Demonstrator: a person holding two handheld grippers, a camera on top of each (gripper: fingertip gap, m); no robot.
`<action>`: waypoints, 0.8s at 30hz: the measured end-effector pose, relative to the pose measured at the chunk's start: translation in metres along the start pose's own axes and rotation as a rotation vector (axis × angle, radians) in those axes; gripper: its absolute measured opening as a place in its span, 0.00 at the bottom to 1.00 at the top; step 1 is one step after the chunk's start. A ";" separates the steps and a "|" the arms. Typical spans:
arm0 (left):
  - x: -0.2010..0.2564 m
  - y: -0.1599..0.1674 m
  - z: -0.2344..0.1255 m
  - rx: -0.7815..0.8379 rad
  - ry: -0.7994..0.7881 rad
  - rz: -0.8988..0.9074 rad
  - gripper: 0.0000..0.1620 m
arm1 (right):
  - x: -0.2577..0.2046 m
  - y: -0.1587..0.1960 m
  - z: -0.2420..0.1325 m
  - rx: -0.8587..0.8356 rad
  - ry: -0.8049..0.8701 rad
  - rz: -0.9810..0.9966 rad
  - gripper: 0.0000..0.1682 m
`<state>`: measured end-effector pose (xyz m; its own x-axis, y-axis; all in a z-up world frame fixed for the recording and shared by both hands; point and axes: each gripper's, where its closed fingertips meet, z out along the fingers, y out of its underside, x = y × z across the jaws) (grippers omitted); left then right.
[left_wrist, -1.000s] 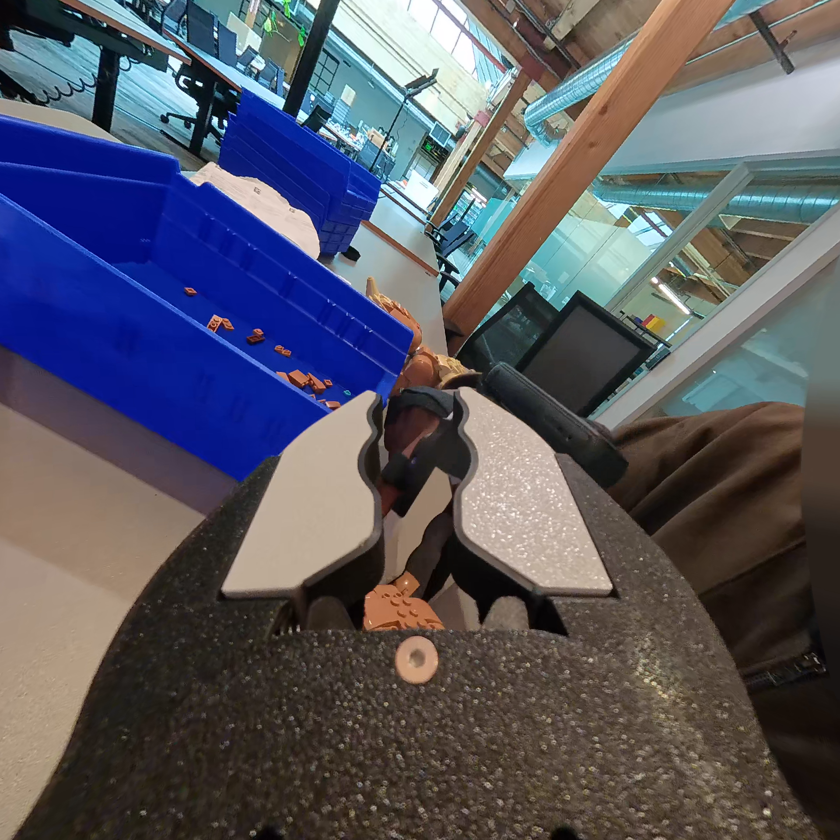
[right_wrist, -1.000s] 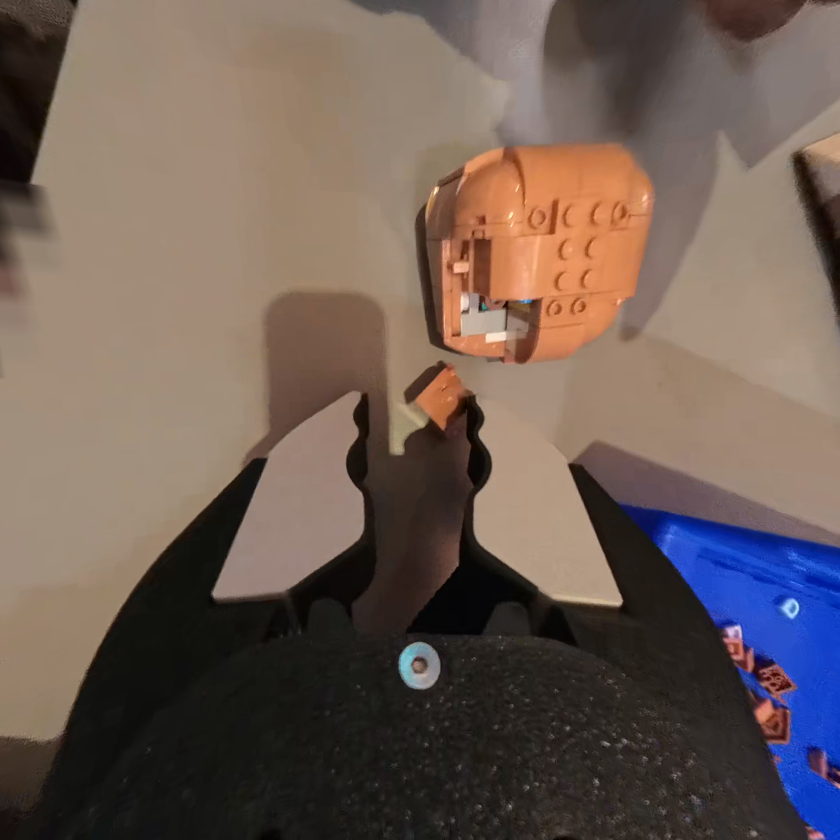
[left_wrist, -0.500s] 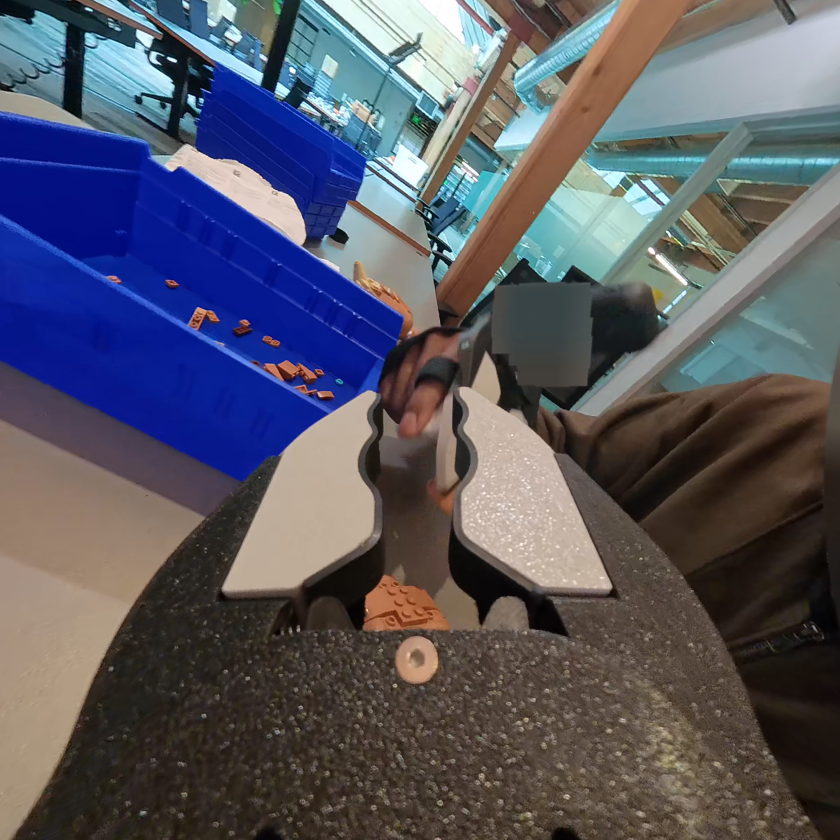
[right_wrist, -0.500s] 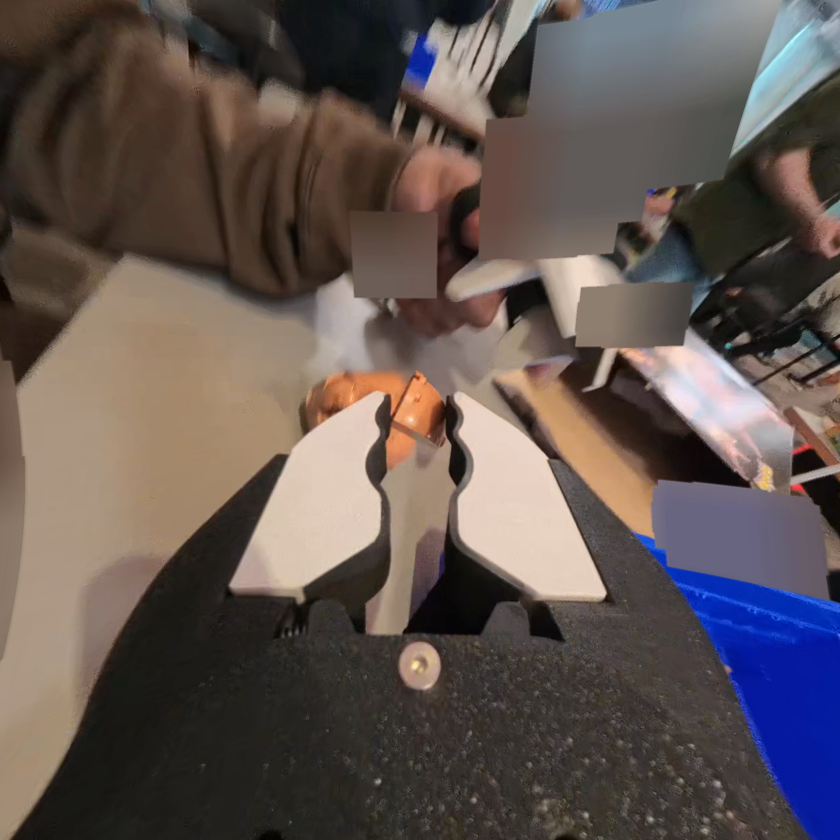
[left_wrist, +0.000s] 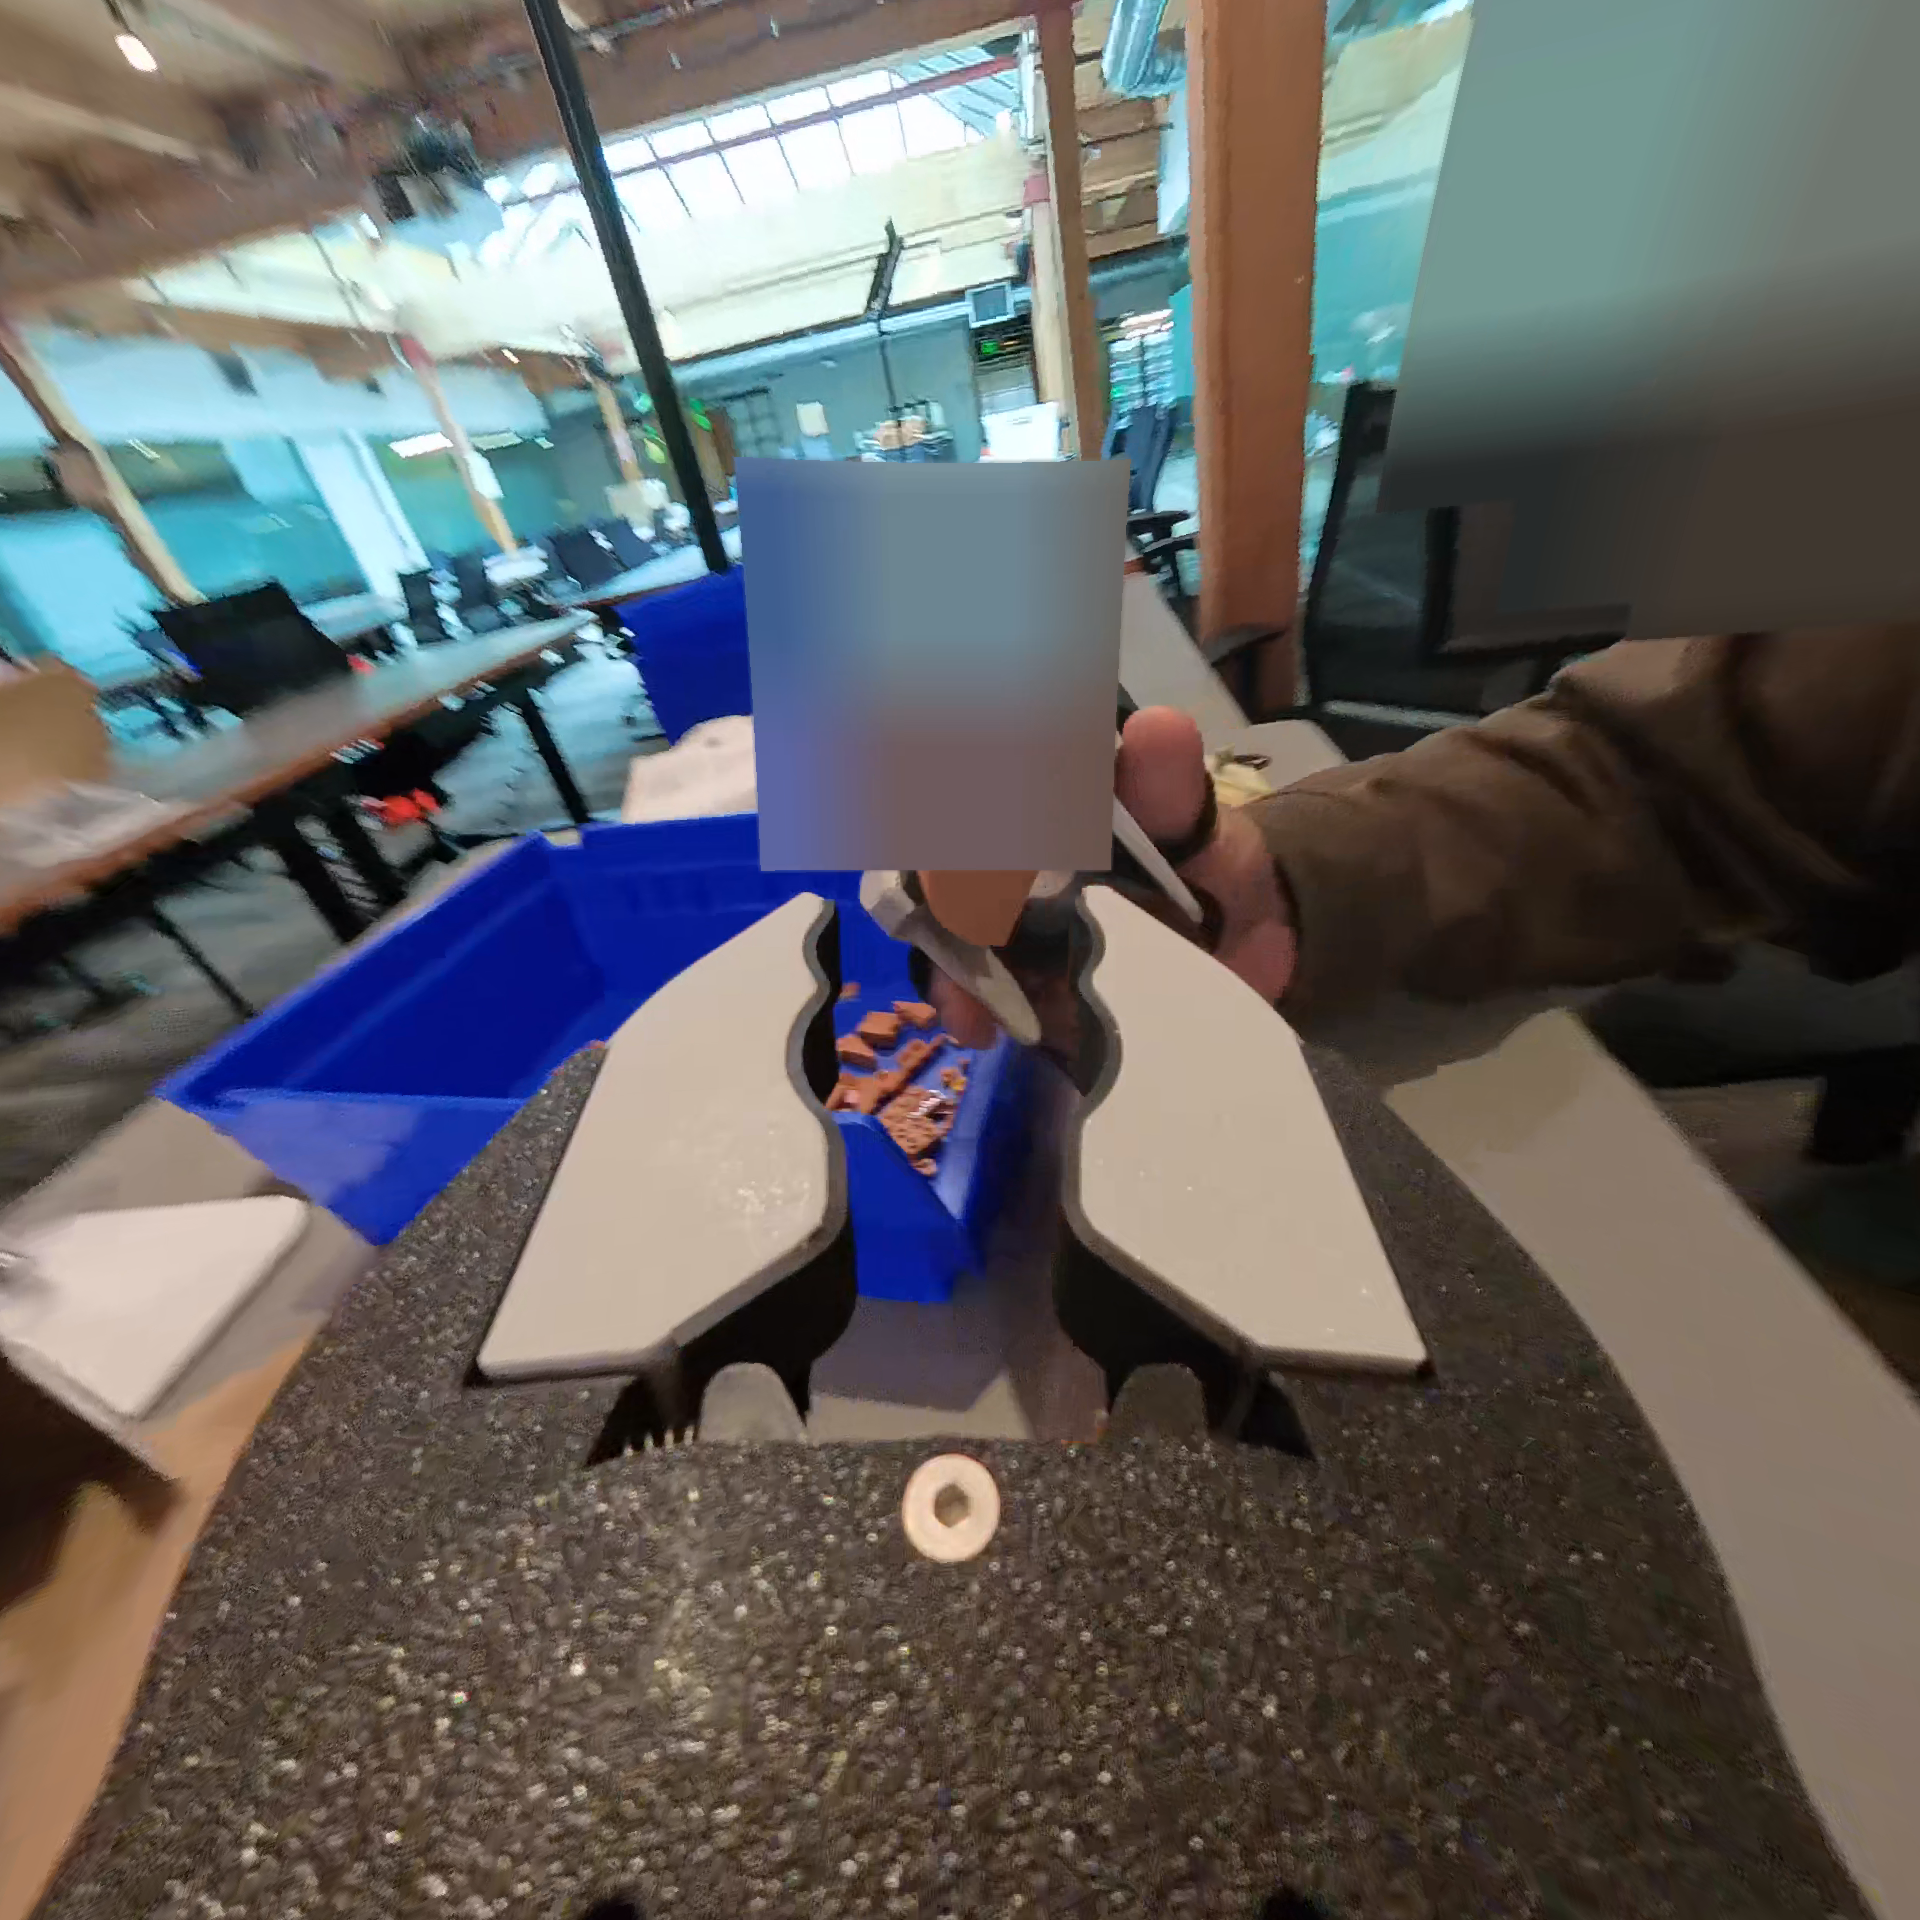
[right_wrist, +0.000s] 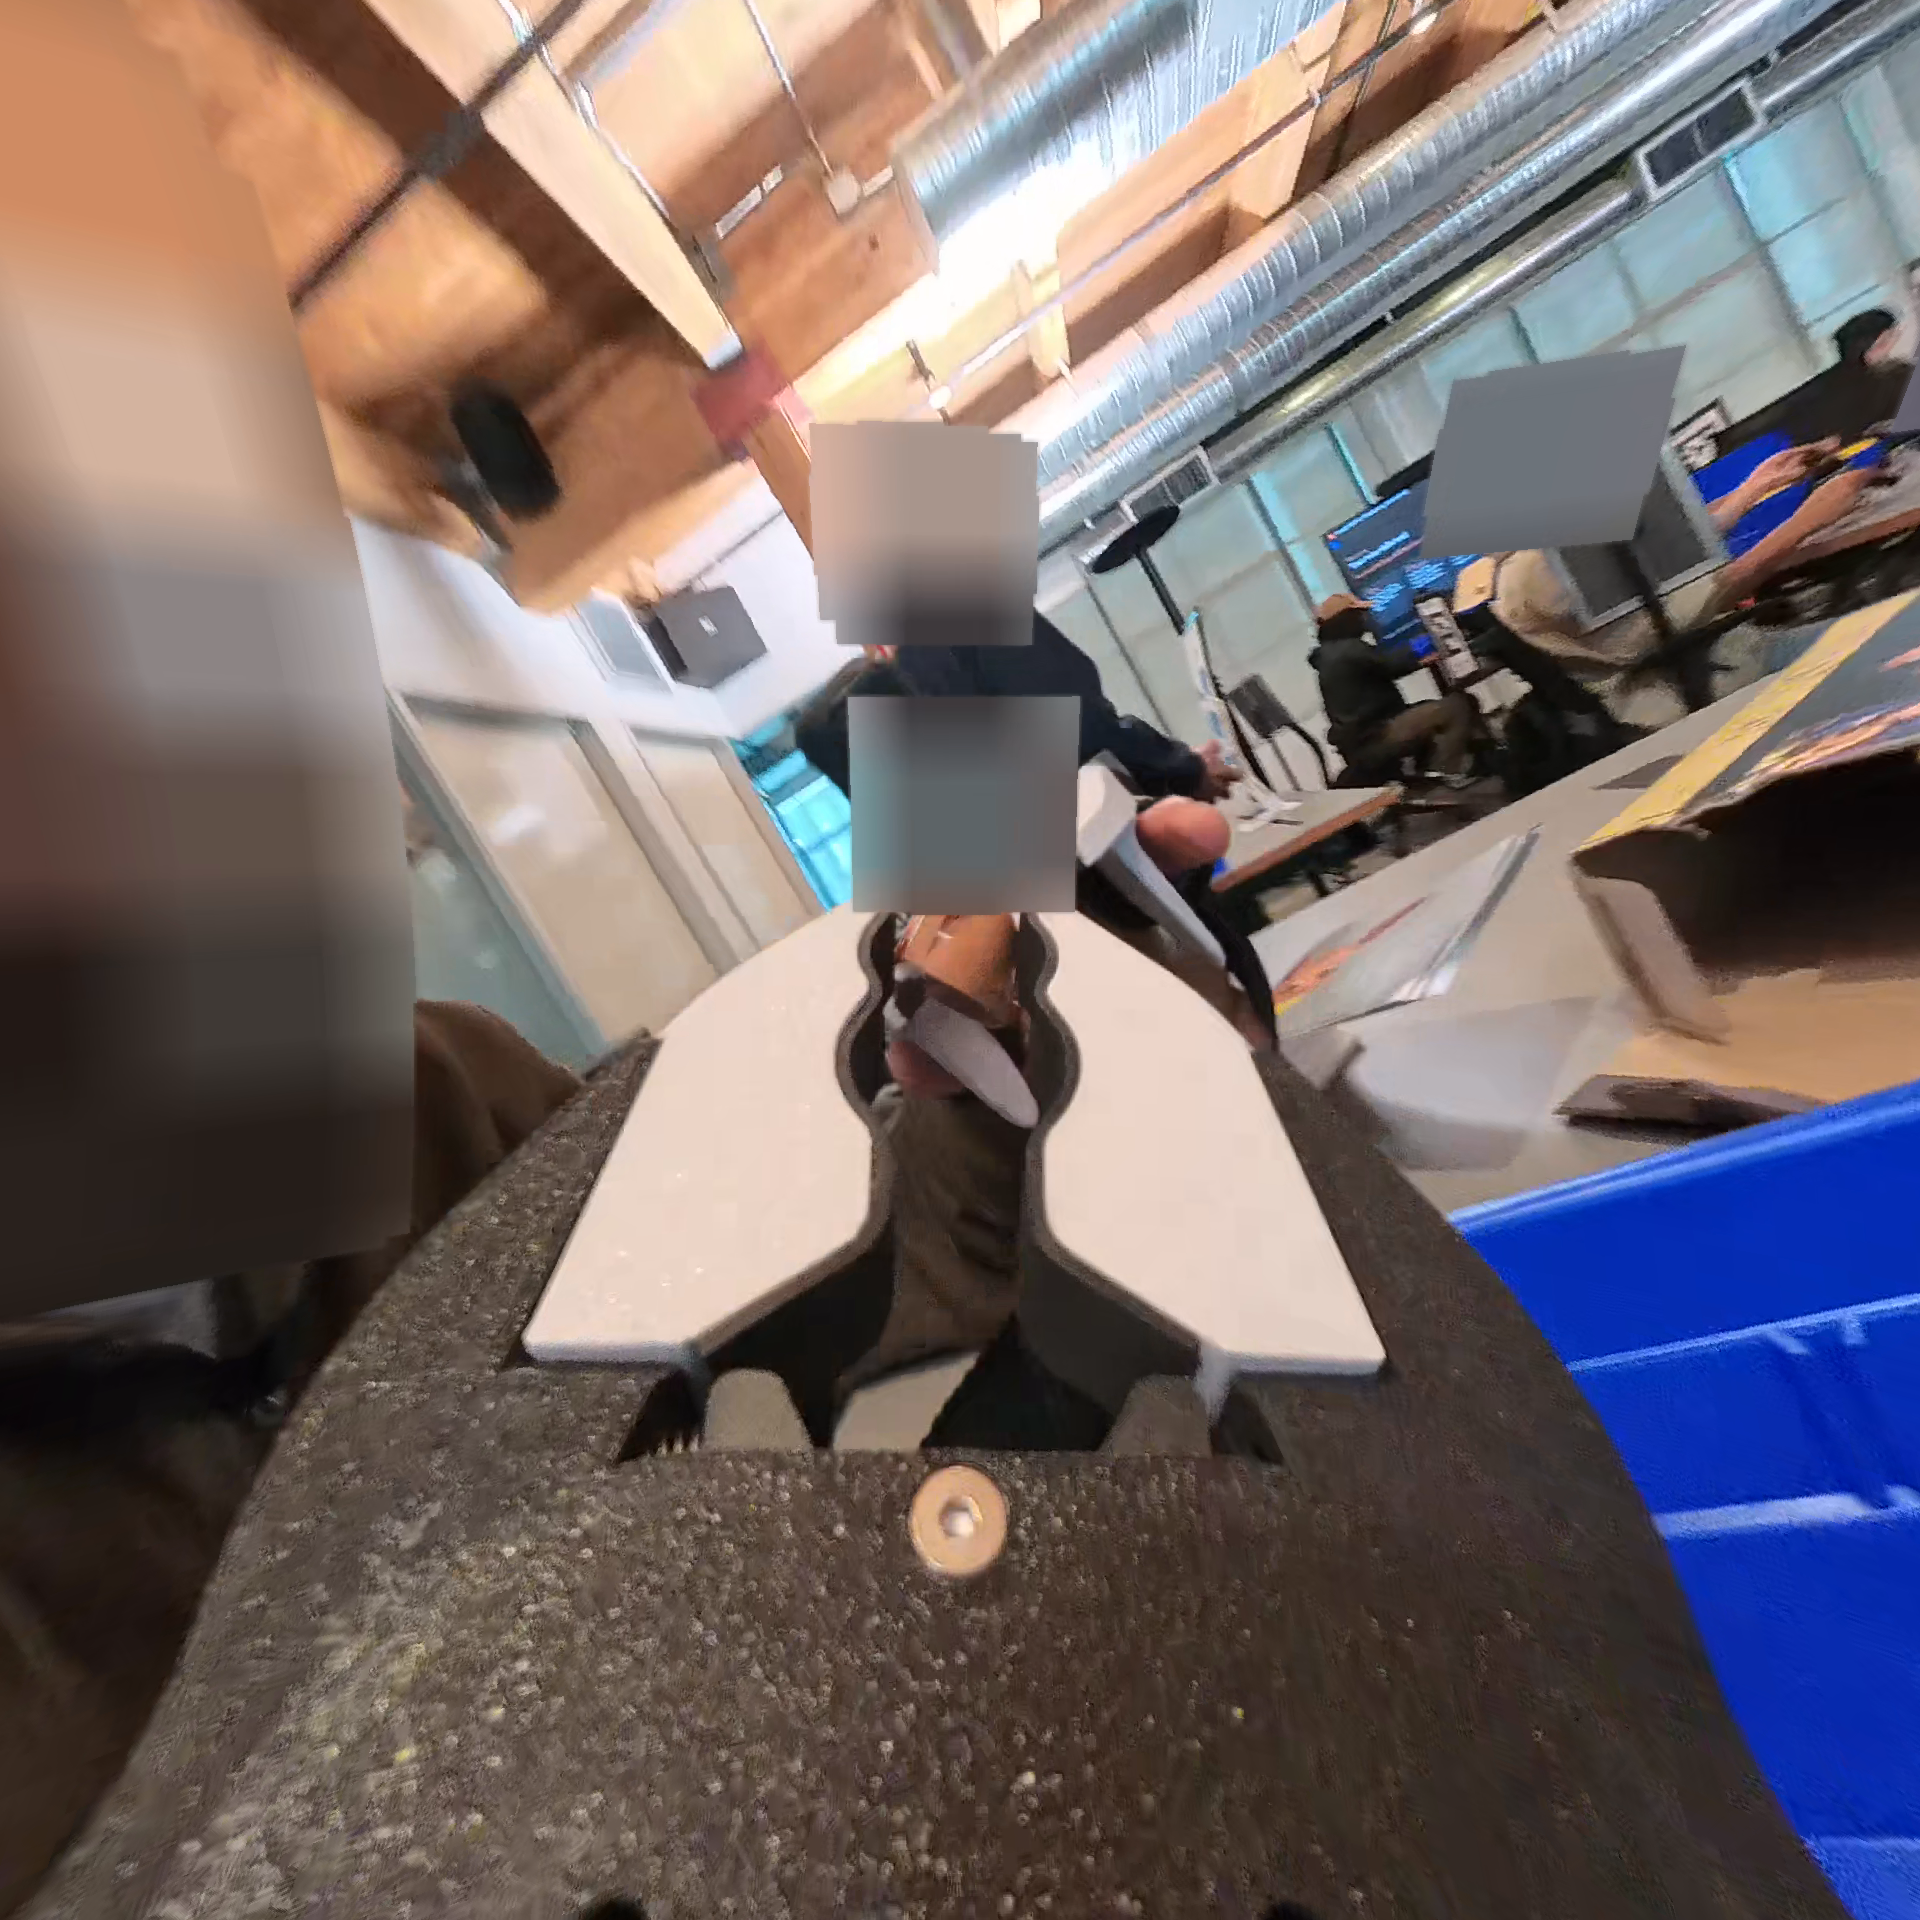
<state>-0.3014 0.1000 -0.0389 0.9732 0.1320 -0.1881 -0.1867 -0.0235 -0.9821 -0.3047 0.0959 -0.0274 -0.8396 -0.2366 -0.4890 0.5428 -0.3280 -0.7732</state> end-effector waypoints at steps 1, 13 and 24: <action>0.000 0.000 0.001 -0.004 -0.025 0.055 0.26 | 0.001 -0.001 0.000 0.018 -0.015 0.041 0.13; 0.002 0.008 0.014 -0.062 -0.164 0.350 0.17 | -0.003 0.009 0.007 0.005 -0.064 0.072 0.13; -0.005 0.014 0.010 -0.196 -0.263 0.566 0.15 | 0.008 0.015 0.000 -0.215 0.159 -0.297 0.19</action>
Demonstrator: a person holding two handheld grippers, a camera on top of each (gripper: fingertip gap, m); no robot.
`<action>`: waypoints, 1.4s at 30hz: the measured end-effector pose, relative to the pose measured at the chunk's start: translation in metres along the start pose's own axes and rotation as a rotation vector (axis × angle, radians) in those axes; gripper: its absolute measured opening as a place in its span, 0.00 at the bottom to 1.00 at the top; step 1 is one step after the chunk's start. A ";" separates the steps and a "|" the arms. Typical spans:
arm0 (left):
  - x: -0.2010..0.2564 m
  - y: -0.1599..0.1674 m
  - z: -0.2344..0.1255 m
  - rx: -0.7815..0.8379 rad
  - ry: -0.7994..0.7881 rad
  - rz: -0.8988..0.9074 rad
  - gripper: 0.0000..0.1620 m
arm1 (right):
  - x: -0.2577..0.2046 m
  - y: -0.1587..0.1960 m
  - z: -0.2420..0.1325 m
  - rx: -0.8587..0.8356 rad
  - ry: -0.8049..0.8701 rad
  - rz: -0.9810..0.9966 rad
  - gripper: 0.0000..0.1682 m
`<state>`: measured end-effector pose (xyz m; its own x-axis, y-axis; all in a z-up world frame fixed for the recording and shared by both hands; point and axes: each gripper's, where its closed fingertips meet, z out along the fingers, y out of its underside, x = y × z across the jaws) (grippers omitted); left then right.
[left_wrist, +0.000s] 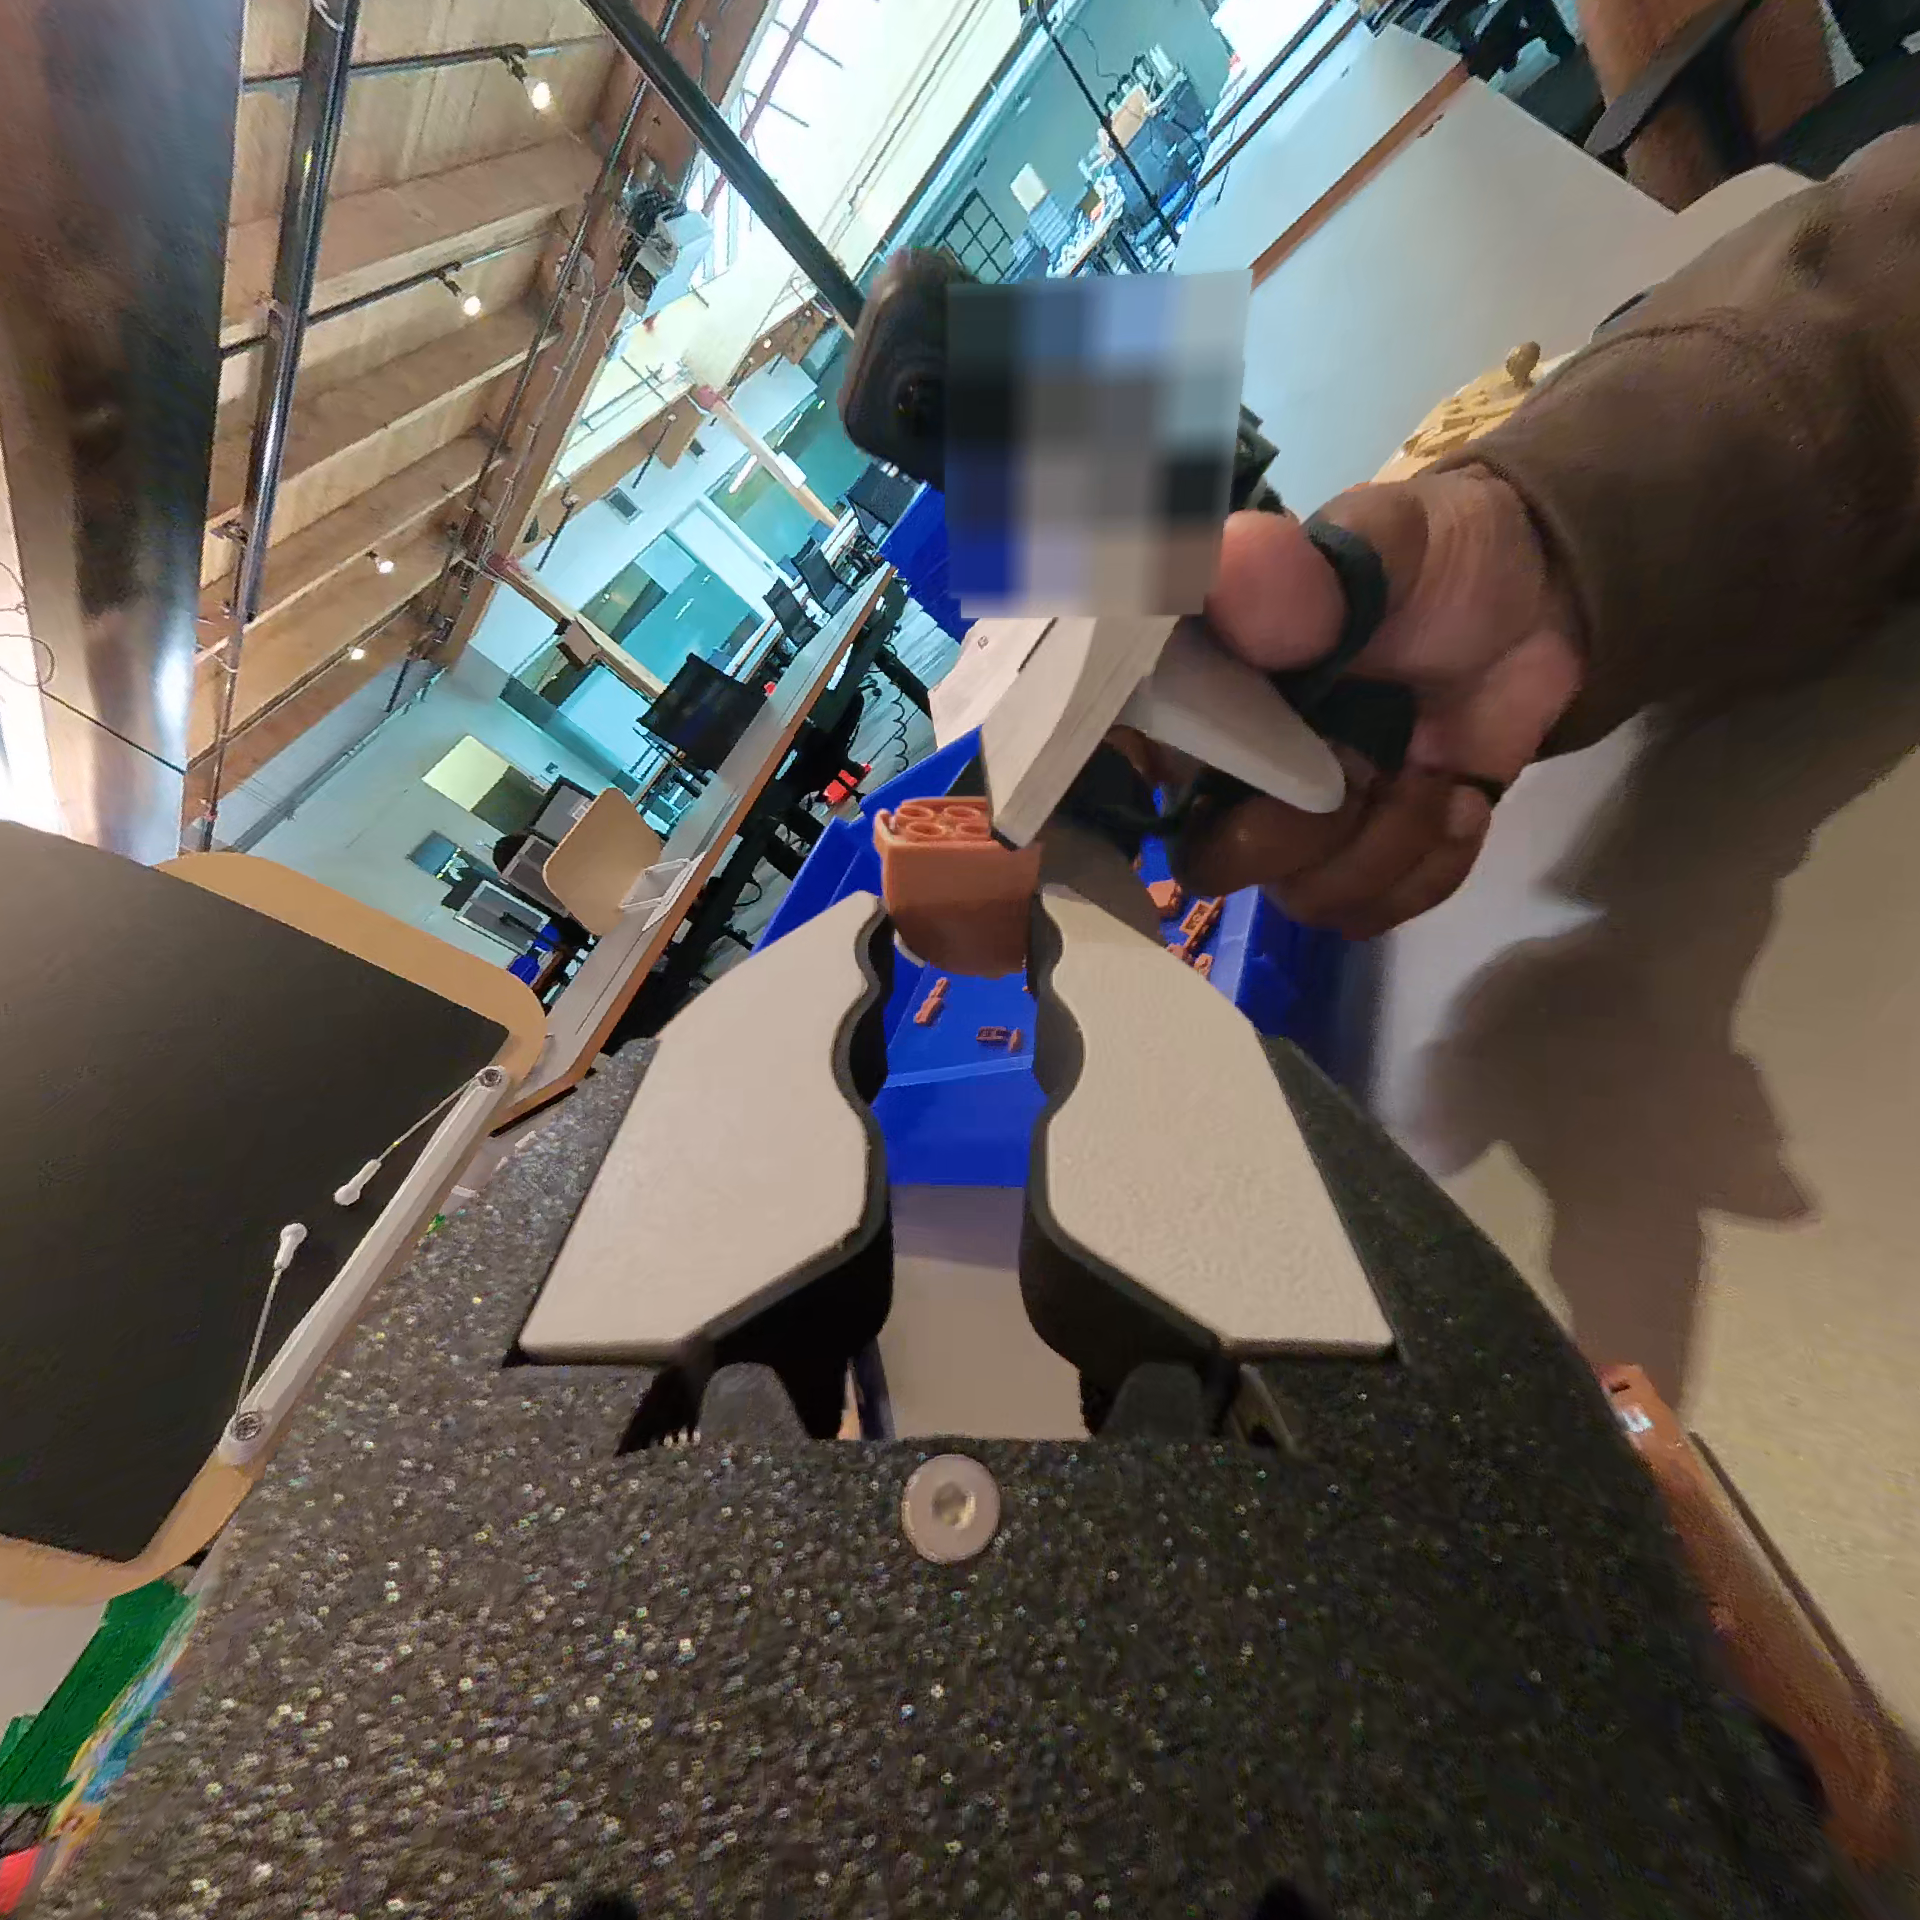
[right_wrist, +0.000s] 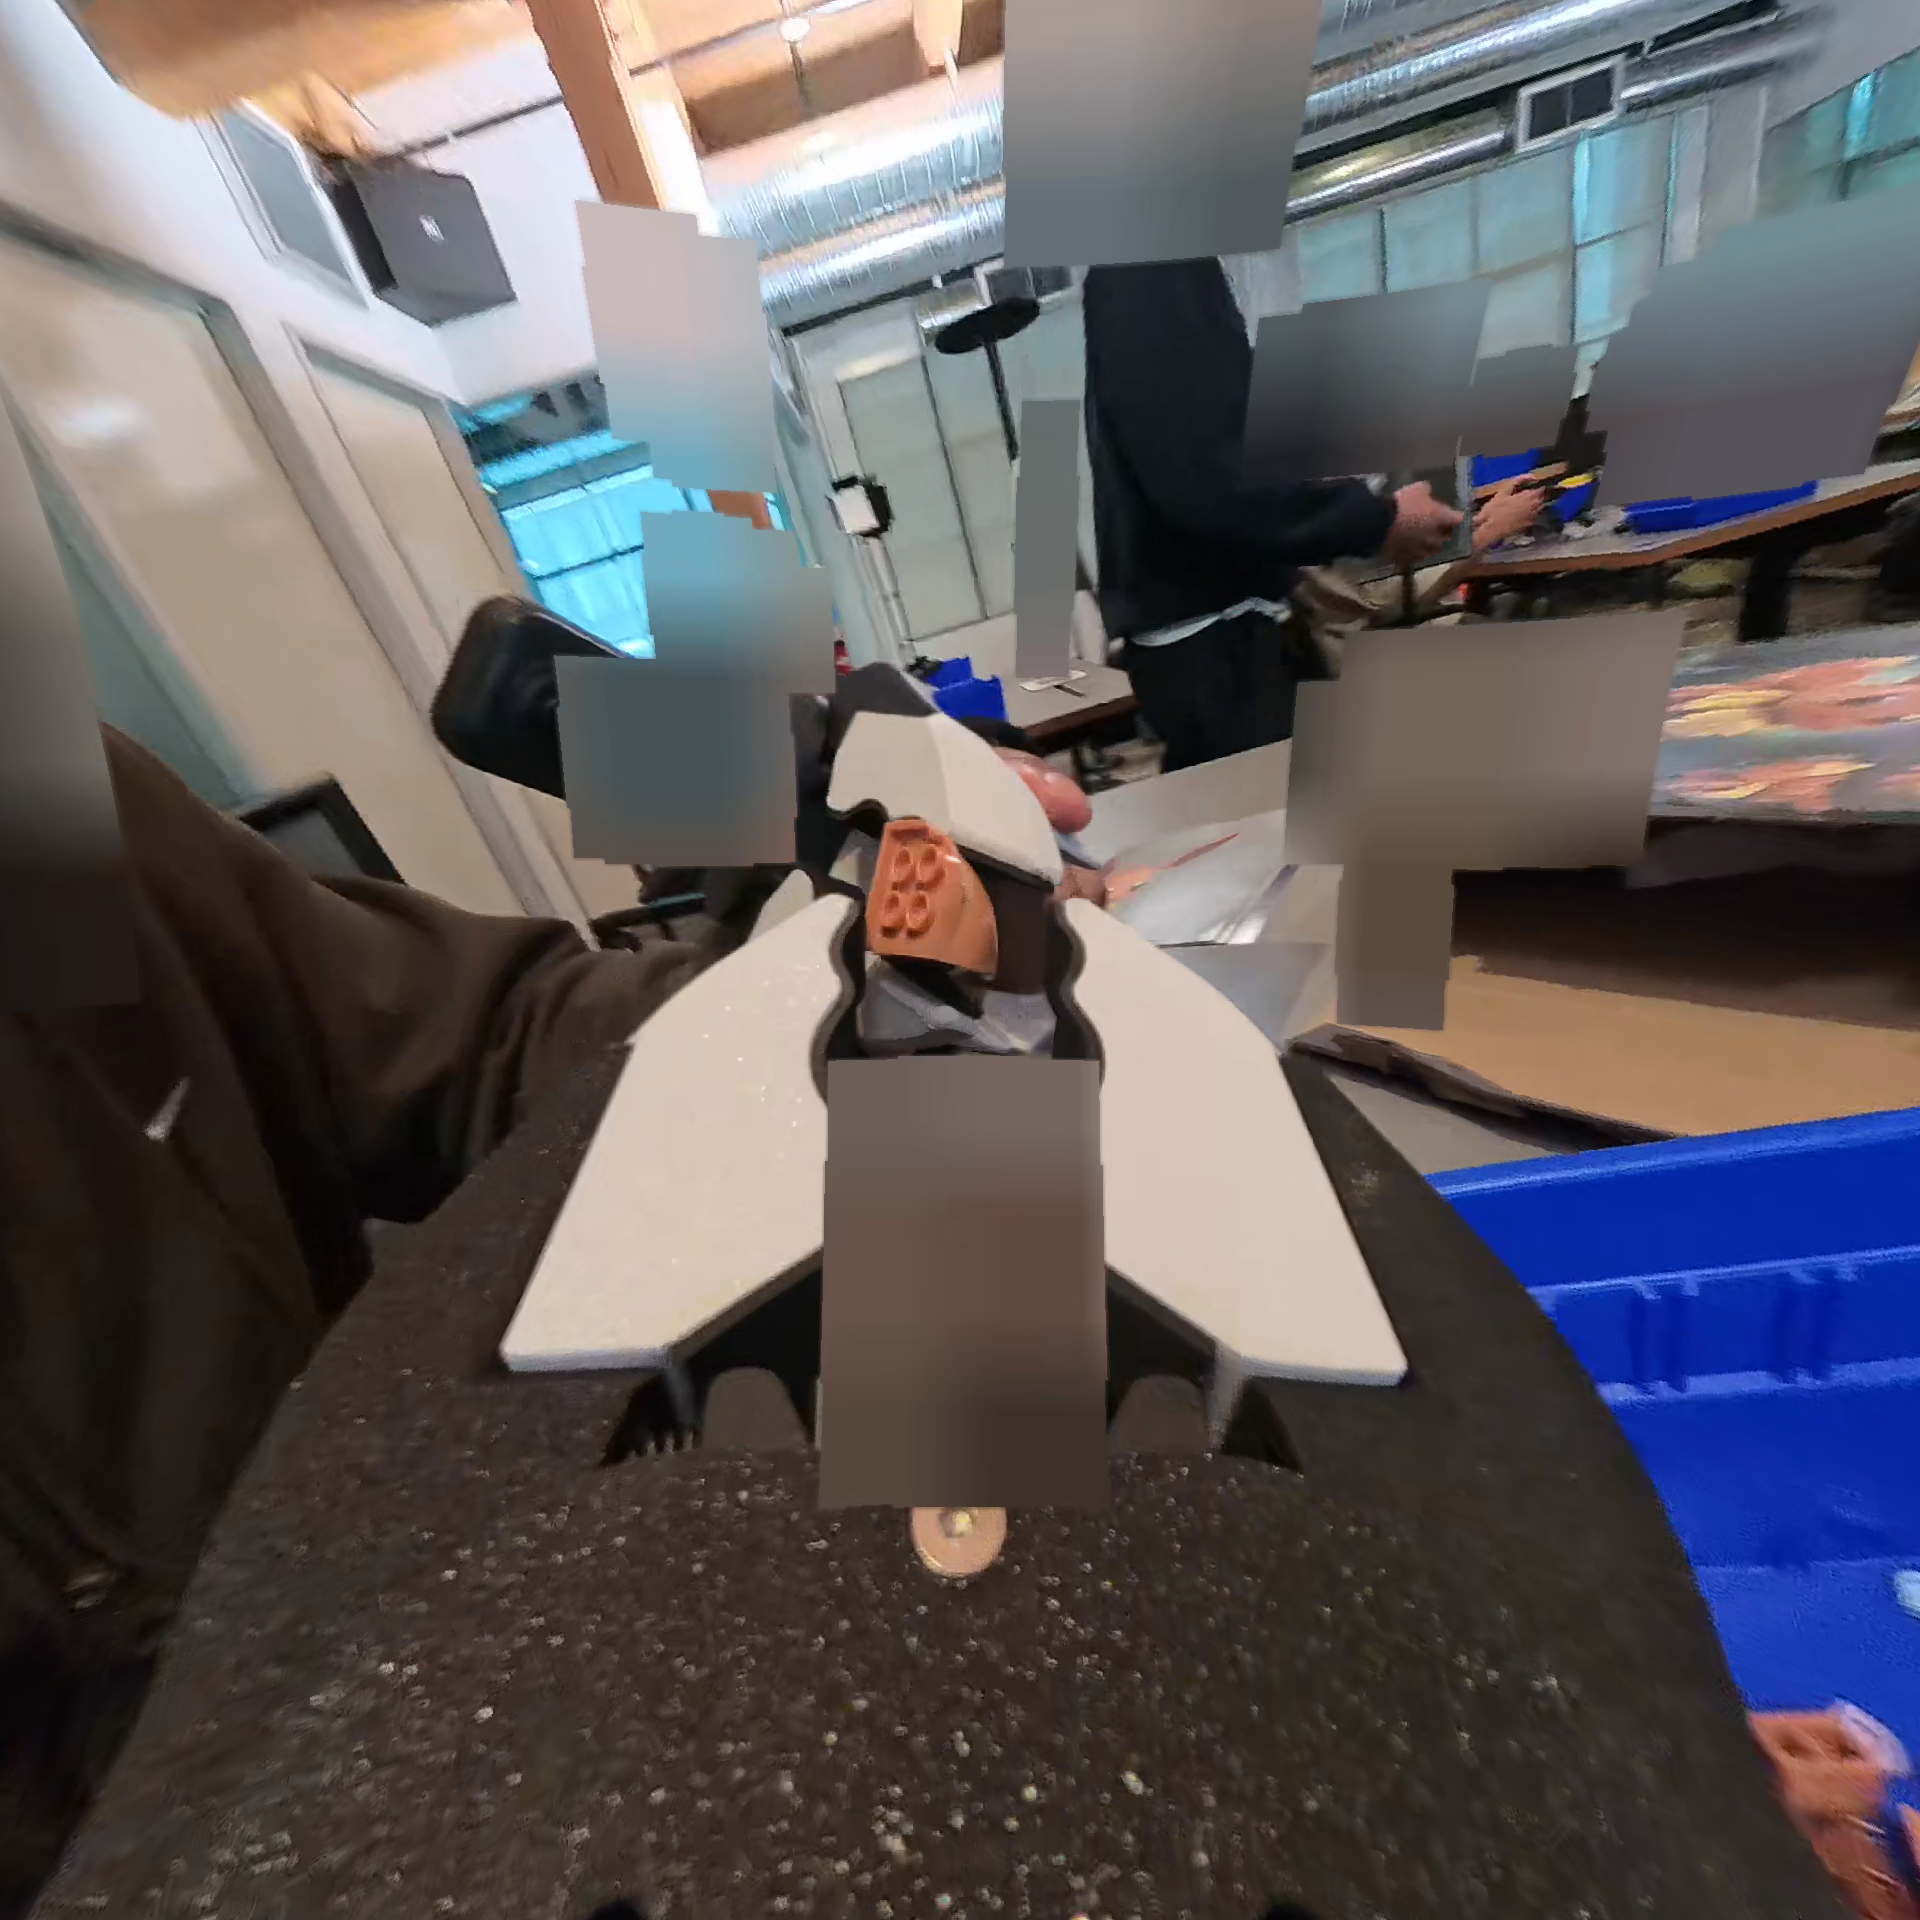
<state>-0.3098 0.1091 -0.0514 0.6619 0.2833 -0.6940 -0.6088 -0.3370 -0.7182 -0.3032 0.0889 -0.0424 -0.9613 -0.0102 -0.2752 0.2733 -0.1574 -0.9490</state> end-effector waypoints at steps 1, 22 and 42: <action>-0.001 0.001 0.000 -0.011 -0.006 0.016 0.15 | 0.002 -0.002 -0.002 -0.008 0.032 -0.047 0.19; 0.007 0.030 -0.003 -0.196 0.008 0.315 0.15 | 0.013 0.023 0.001 -0.292 0.303 -0.695 0.15; 0.015 0.024 0.006 -0.122 0.130 -0.181 0.00 | 0.023 0.001 -0.011 -0.154 0.478 -0.806 0.04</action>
<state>-0.3172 0.1105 -0.0787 0.8109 0.2336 -0.5365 -0.4232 -0.3991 -0.8134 -0.3249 0.0992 -0.0512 -0.7565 0.4551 0.4697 -0.4319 0.1918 -0.8813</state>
